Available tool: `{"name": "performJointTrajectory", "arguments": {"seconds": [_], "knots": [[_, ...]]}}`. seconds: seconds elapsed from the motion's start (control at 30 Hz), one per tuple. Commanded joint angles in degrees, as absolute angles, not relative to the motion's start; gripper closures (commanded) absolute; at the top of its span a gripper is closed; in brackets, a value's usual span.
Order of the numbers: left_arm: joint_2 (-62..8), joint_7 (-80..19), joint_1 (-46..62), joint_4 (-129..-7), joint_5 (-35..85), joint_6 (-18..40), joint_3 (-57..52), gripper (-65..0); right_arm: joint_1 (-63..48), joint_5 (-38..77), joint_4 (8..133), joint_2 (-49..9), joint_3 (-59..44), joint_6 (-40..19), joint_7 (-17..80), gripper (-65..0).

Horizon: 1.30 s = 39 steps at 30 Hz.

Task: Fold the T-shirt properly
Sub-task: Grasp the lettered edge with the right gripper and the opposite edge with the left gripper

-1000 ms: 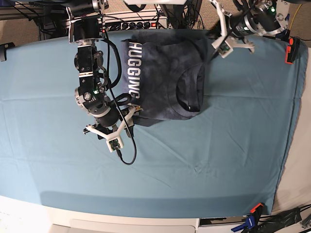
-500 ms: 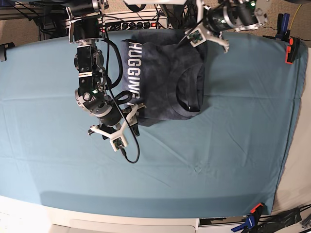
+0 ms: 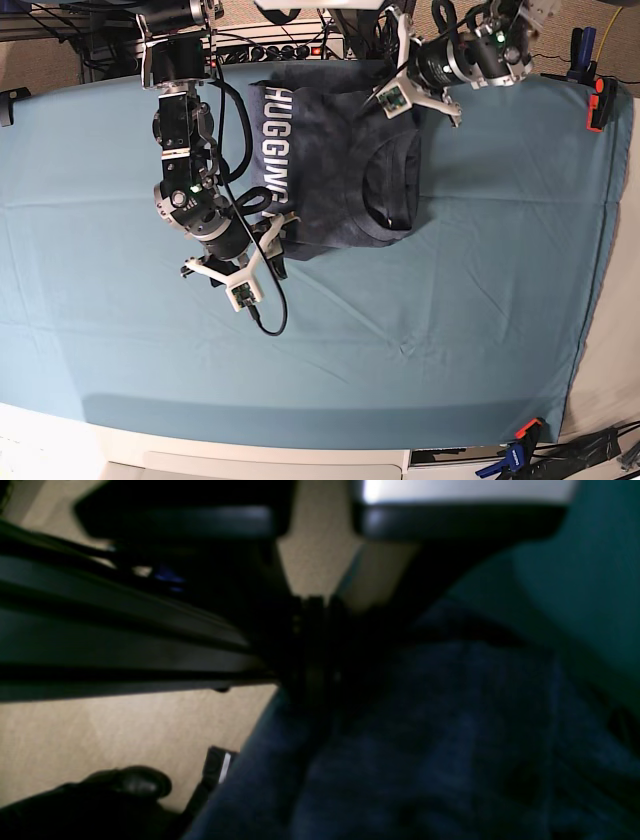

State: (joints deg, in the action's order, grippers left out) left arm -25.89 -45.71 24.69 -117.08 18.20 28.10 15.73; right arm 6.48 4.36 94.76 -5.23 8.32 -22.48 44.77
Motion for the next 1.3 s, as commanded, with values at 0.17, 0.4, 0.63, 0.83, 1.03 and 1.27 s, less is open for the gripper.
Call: {"name": "performJointTrajectory", "arguments": {"seconds": [0.17, 0.4, 0.63, 0.83, 1.03, 1.27], "knots": [[-25.36, -44.53, 20.67, -113.47, 17.98, 28.14, 15.62, 0.0, 7.60, 4.95, 95.72, -5.26, 8.21, -22.52, 44.47, -26.0], [-25.45, -45.23, 16.95, -113.45, 14.74, 27.97, 15.57, 0.0, 7.57, 7.79, 95.72, -5.41, 8.21, -26.44, 48.60, -26.0], [-25.89, -45.06, 12.14, -113.45, 10.83, 23.55, 15.57, 0.0, 6.22, 15.11, 95.72, -5.39, 8.21, -30.96, 52.14, -26.0], [-25.89, -44.97, 6.76, -113.30, 10.66, 23.55, 15.57, 0.0, 2.81, 20.23, 95.72, -5.41, 8.21, -34.37, 55.40, -26.0], [-26.92, -47.66, 3.16, -113.30, 10.66, 23.55, 15.57, 0.0, 0.64, 20.43, 95.72, -5.56, 8.19, -35.11, 55.61, -26.0], [-37.74, -58.83, 3.64, -113.51, 17.47, 19.29, 15.55, 0.0, 1.15, 18.79, 95.72, -5.56, 8.16, -35.09, 53.41, -26.0]]}}
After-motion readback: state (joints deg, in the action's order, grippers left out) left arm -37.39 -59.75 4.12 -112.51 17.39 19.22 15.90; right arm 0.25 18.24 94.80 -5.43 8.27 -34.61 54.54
